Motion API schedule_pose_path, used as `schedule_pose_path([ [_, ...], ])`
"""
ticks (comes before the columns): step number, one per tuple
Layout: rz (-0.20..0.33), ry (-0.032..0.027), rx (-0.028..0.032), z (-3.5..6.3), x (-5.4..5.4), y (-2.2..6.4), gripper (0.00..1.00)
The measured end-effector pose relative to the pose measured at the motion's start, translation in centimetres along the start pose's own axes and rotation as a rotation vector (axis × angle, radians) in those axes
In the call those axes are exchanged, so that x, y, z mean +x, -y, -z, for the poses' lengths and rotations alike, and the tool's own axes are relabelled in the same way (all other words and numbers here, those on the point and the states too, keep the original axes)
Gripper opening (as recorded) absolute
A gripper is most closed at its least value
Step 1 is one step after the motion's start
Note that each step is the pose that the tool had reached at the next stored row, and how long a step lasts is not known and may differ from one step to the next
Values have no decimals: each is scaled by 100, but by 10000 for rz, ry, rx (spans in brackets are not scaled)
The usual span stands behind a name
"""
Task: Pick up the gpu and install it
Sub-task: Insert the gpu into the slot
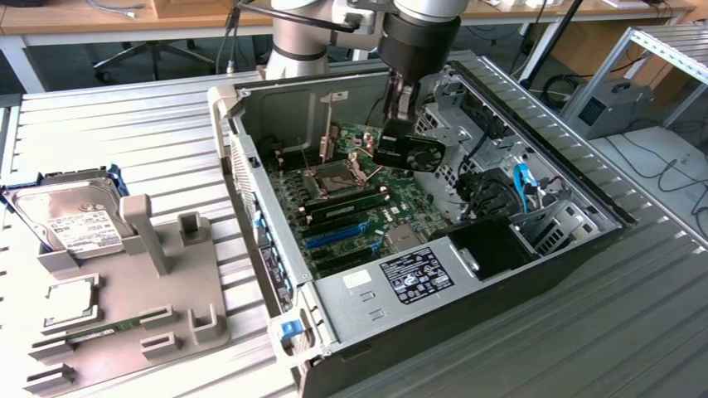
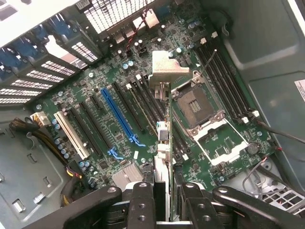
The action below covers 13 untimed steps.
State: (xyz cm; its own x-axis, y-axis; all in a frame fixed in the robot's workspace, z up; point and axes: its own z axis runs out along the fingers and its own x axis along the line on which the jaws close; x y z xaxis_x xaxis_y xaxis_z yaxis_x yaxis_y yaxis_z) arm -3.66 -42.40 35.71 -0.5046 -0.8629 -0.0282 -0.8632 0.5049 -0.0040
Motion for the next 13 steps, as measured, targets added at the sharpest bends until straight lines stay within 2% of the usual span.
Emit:
schedule_pose_path([
  [13,379,2,-11,-3,0,0,26],
])
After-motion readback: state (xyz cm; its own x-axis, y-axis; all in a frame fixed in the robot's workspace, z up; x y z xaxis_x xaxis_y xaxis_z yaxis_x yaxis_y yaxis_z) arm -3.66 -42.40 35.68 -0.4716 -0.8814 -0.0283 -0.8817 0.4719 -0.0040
